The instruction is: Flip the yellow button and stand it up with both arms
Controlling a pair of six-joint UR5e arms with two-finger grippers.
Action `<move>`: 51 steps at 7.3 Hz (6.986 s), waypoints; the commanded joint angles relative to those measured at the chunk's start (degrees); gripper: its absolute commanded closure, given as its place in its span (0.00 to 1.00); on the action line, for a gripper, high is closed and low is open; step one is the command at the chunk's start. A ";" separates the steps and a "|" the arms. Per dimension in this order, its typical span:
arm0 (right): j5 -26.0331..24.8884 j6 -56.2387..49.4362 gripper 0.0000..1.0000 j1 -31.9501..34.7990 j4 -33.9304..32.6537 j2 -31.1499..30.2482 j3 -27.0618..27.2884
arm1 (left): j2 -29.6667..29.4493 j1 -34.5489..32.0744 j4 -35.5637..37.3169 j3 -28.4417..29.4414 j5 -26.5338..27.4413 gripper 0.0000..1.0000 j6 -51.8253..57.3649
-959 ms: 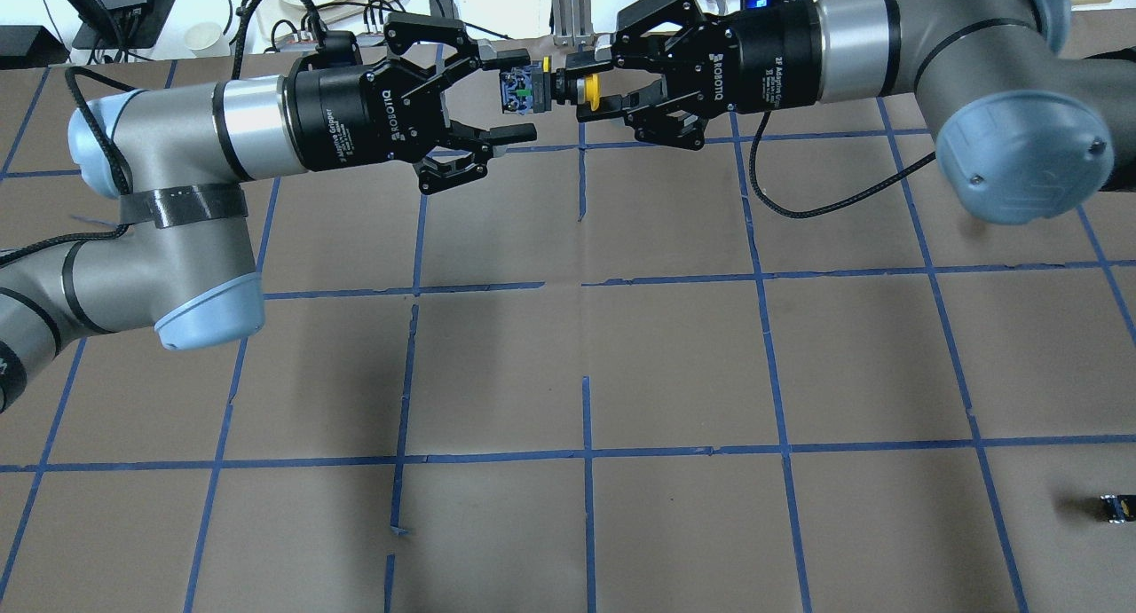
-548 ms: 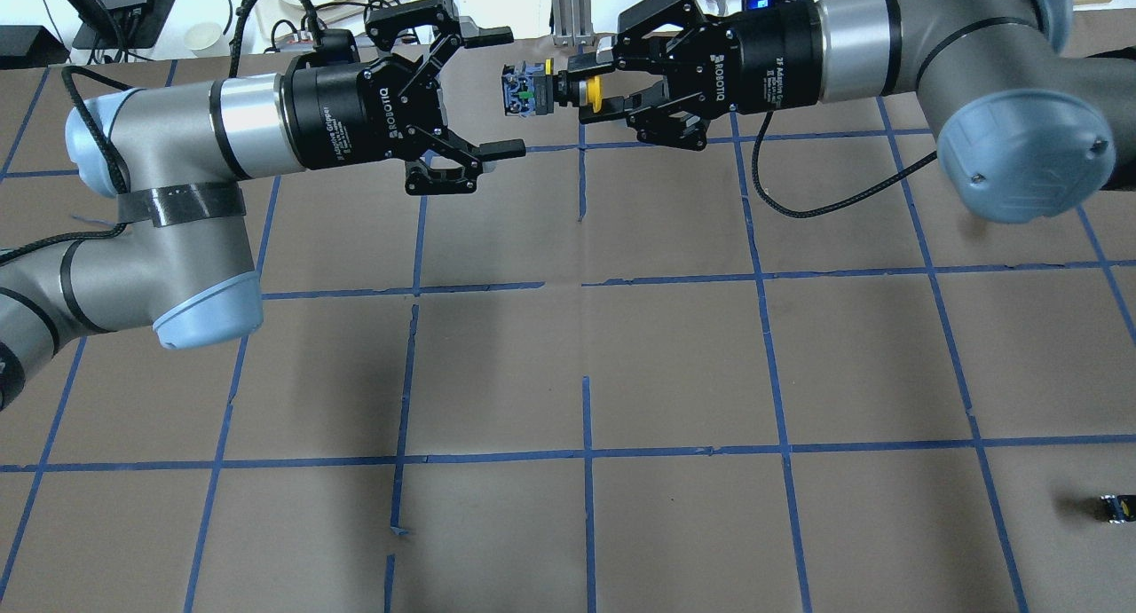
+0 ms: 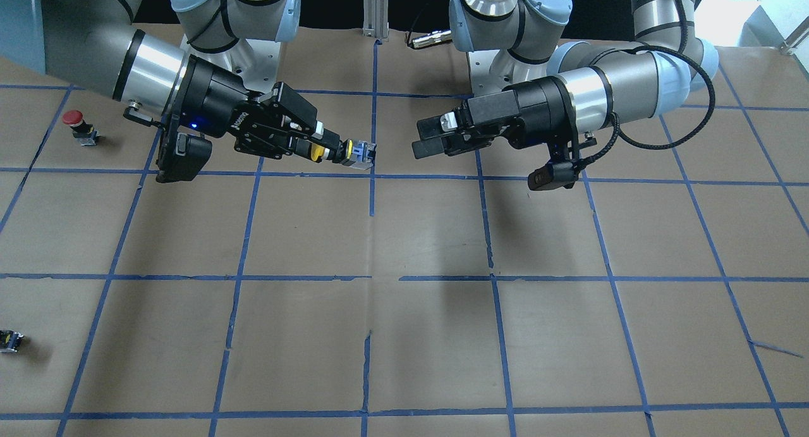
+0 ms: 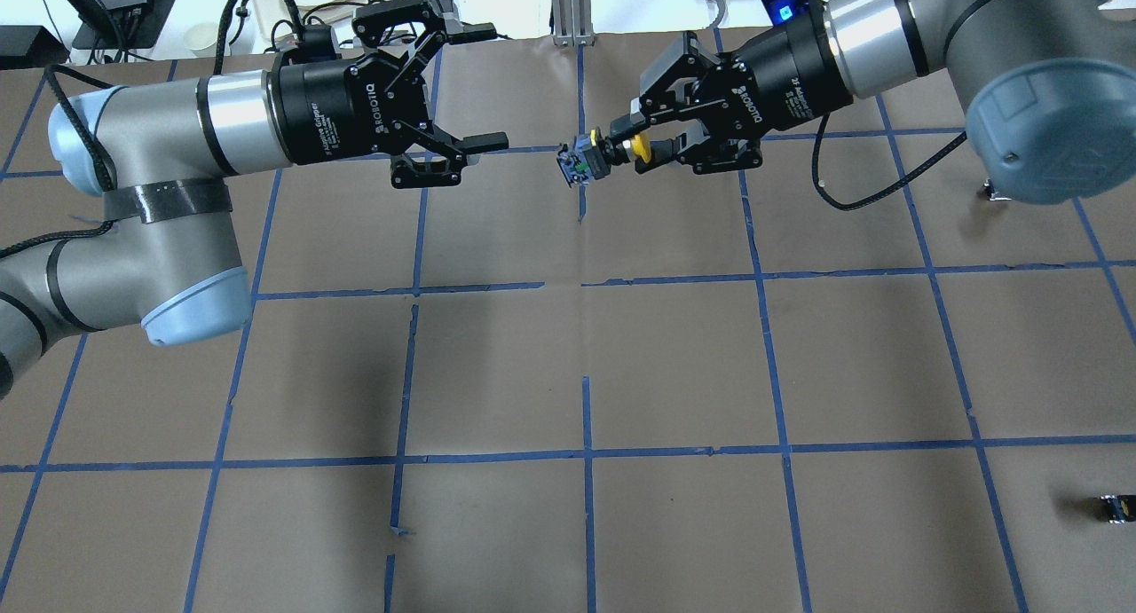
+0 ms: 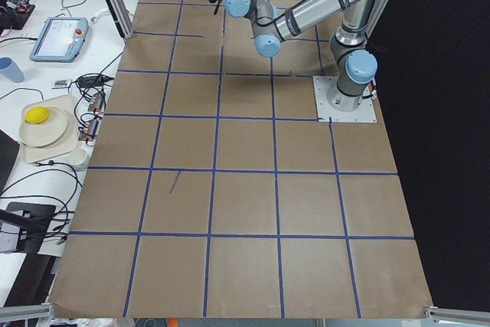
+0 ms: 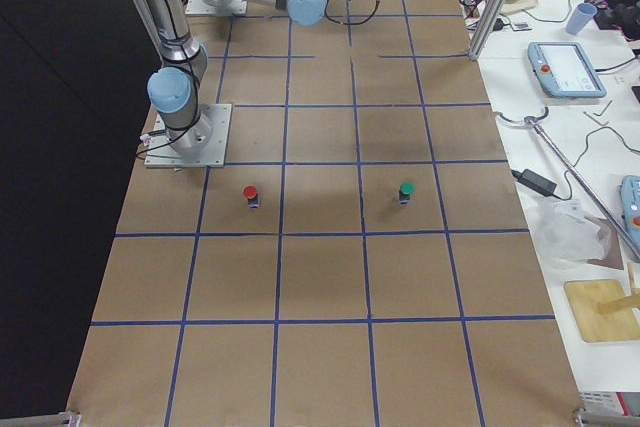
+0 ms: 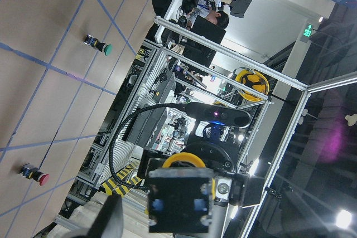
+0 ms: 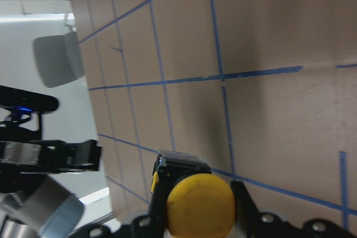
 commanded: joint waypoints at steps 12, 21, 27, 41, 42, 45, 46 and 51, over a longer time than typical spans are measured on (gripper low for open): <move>-61.62 -44.75 0.94 -28.71 -49.39 4.76 25.31 | -0.42 2.54 -29.80 14.43 70.94 0.00 30.06; -51.78 -57.13 0.64 -36.30 -53.01 7.07 27.11 | 6.79 -1.09 -67.09 27.47 80.42 0.00 65.51; -51.68 -56.51 0.03 -34.28 -40.88 6.19 17.59 | 6.43 -6.25 -66.03 29.49 79.37 0.00 63.68; -52.31 -2.09 0.00 -1.10 10.54 -0.50 -15.34 | 6.61 -6.36 -66.12 29.58 77.44 0.00 56.56; -51.95 3.12 0.00 2.34 10.36 1.16 -16.39 | 6.61 -6.36 -66.12 29.58 77.44 0.00 55.86; -51.77 5.80 0.00 6.67 10.53 4.78 -19.65 | 6.69 -6.36 -66.29 29.58 77.44 0.00 54.71; -51.68 5.81 0.00 6.68 10.54 4.70 -19.48 | 6.61 -6.36 -66.21 29.67 77.35 0.00 54.71; -52.30 5.81 0.00 6.77 10.54 4.78 -19.30 | 6.52 -6.27 -66.12 29.49 76.83 0.00 54.62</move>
